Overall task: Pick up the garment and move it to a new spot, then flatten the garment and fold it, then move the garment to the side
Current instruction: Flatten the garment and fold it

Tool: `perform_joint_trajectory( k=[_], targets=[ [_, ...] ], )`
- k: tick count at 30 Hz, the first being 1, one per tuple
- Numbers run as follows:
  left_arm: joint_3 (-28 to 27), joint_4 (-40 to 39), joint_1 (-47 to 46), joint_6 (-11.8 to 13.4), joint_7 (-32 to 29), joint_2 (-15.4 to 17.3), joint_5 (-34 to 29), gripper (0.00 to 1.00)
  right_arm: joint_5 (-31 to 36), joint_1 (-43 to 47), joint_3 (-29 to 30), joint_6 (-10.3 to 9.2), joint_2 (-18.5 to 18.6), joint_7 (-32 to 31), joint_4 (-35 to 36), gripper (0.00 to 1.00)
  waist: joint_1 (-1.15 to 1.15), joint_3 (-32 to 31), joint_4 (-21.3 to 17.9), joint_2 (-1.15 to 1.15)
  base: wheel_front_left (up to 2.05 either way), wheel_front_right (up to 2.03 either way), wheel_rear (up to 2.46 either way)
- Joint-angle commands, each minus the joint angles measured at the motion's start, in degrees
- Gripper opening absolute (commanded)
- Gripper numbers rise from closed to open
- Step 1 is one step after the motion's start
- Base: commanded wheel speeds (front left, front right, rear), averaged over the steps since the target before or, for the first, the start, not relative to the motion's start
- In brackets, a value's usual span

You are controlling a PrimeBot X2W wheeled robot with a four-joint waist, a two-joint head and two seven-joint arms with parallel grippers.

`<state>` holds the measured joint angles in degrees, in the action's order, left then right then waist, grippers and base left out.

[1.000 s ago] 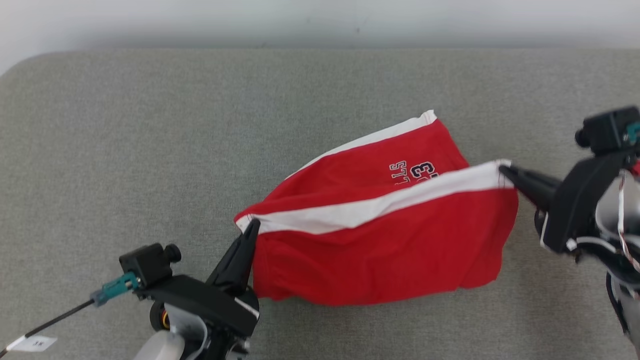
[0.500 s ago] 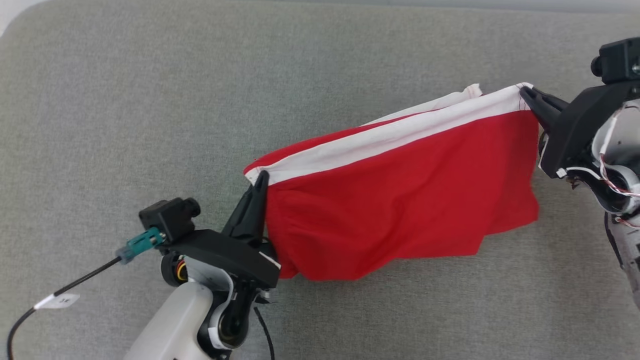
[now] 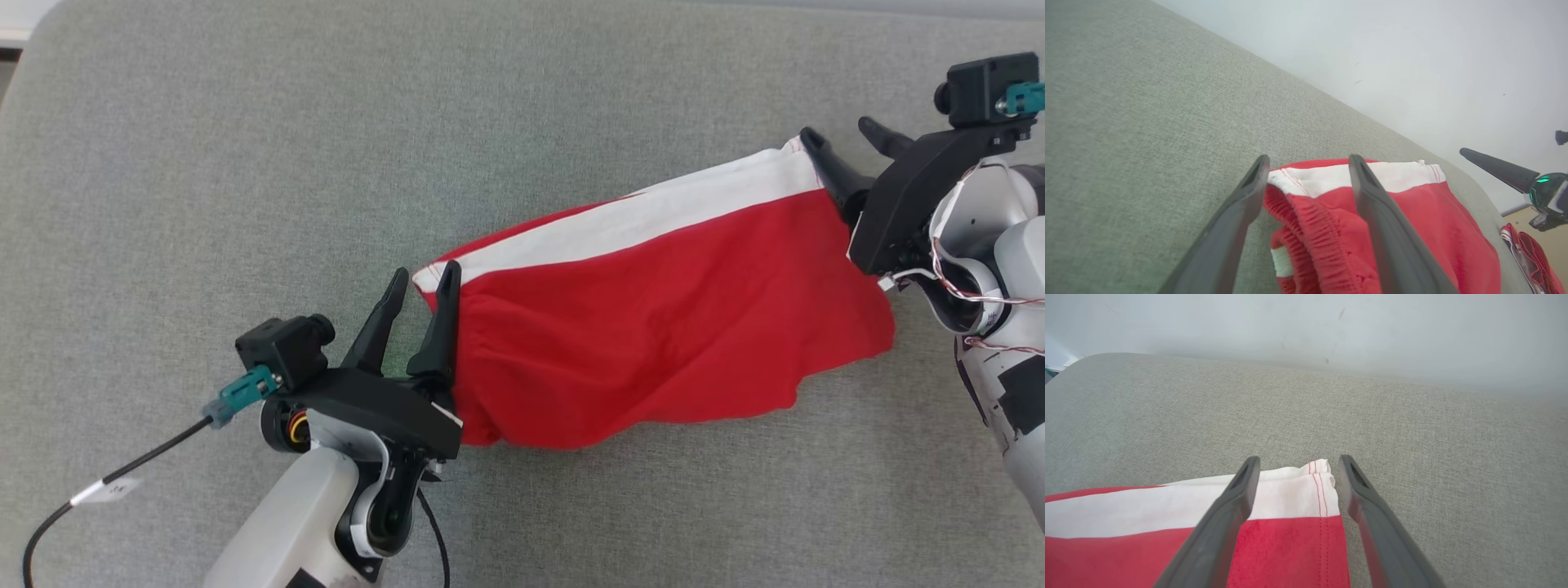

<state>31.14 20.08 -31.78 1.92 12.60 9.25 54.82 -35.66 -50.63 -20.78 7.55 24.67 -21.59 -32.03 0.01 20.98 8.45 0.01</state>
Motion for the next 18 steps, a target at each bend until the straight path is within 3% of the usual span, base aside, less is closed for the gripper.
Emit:
perform_joint_trajectory(
  k=[1,7,11,18],
  targets=[
    [0.1,0.6,0.6,-0.3,0.6,0.3,-1.0,1.00,-0.9,-0.5,-0.6,-0.15,0.2,0.3,-0.3,1.00,-0.01,-1.3,-0.4,-0.01,0.00,0.00,0.00],
    [-1.8,1.2,4.2,1.3,2.4,2.7,-6.4,1.00,-4.9,2.0,-1.6,-0.15,1.9,-0.8,-0.8,1.00,-0.01,-5.5,-0.9,-0.01,0.00,0.00,0.00],
    [-9.6,-4.6,10.1,3.2,2.6,2.4,-14.5,1.00,-6.7,4.4,-1.4,-0.15,3.7,-3.2,-0.6,1.00,-0.01,-7.9,-1.0,-0.01,0.00,0.00,0.00],
    [-23.7,-16.3,24.1,-1.7,2.6,-2.7,-30.2,1.00,-7.3,9.2,0.7,-0.15,3.9,-5.7,-1.2,1.00,-0.01,-9.6,-1.2,-0.01,0.00,0.00,0.00]
  ],
)
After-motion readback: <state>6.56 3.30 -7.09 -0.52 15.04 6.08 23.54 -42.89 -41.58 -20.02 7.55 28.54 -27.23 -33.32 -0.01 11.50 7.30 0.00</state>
